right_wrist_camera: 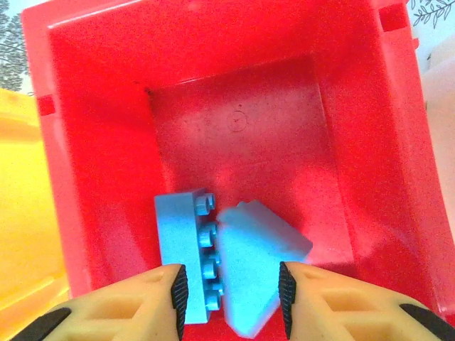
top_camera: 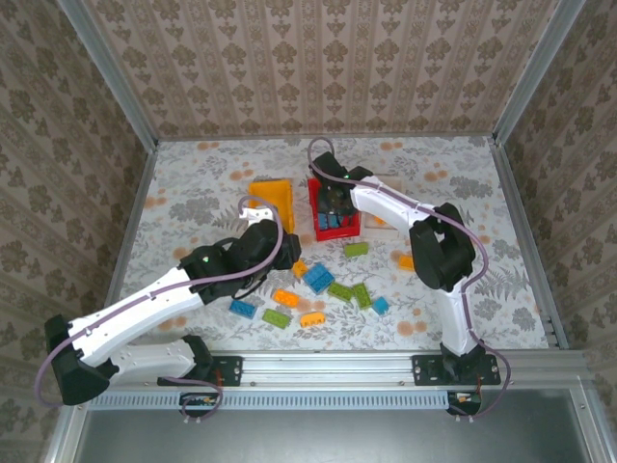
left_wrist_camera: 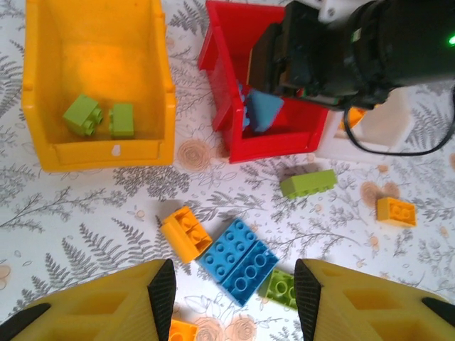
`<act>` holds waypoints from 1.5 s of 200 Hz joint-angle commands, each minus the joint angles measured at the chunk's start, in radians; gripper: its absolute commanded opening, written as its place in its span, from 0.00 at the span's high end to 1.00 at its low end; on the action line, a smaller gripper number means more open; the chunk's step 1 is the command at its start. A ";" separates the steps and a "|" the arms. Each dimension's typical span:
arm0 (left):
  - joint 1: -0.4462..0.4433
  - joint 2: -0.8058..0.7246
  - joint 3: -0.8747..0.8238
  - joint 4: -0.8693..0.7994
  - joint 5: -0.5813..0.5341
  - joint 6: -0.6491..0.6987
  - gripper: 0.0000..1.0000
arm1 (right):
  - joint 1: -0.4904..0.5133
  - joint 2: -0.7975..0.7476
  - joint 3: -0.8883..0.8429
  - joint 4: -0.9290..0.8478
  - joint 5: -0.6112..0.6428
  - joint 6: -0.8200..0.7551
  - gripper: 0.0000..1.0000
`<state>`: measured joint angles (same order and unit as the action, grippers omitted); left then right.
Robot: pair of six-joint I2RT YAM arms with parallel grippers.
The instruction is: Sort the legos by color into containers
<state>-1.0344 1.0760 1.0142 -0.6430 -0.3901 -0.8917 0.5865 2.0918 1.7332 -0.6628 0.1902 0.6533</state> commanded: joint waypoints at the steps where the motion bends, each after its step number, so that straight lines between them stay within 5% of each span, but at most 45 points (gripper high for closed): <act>1: 0.003 -0.004 -0.011 -0.041 -0.011 -0.023 0.49 | 0.006 -0.078 0.010 -0.021 -0.017 0.018 0.59; 66: 0.153 -0.020 -0.038 -0.159 0.149 -0.069 0.51 | 0.030 -0.388 -0.208 0.089 -0.017 -0.075 0.57; 114: 0.218 0.013 -0.111 -0.153 0.277 -0.142 0.50 | 0.158 -0.750 -0.597 0.245 -0.255 -0.301 0.49; 175: 0.211 0.218 -0.094 0.017 0.337 -0.184 0.41 | 0.281 -1.043 -0.961 0.334 -0.268 -0.110 0.36; 261: 0.044 0.173 -0.137 -0.153 0.287 -0.276 0.42 | 0.290 -1.021 -0.885 0.265 -0.265 -0.113 0.33; 300: -0.087 0.065 -0.277 -0.174 0.276 -0.579 0.39 | 0.310 -0.990 -0.877 0.283 -0.330 -0.114 0.33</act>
<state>-1.0592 1.1896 0.8120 -0.7490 -0.0860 -1.2400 0.8749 1.0805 0.8333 -0.3794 -0.0841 0.5499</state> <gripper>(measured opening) 0.602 0.670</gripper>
